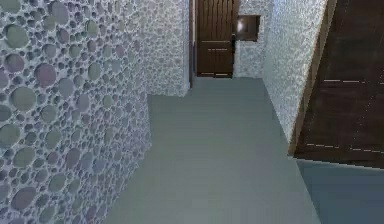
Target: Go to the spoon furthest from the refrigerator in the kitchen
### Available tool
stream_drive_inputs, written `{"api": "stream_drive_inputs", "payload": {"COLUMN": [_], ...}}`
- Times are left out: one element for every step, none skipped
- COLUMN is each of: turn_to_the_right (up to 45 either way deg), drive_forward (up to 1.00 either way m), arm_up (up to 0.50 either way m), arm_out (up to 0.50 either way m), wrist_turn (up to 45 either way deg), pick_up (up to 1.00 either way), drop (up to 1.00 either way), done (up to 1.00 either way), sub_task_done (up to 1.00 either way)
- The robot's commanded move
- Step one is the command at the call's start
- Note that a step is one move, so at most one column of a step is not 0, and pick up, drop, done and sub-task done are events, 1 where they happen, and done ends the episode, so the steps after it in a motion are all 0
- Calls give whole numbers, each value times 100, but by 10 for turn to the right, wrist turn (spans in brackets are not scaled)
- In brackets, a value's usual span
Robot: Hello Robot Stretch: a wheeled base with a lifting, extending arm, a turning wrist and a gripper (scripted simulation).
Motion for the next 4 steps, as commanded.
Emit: {"api": "stream_drive_inputs", "payload": {"turn_to_the_right": [60, 0, 0, 0], "drive_forward": [0, 100, 100, 100], "arm_up": [0, 0, 0, 0], "arm_out": [0, 0, 0, 0], "wrist_turn": [0, 0, 0, 0], "pick_up": [0, 0, 0, 0], "drop": [0, 0, 0, 0], "done": [0, 0, 0, 0], "sub_task_done": [0, 0, 0, 0]}}
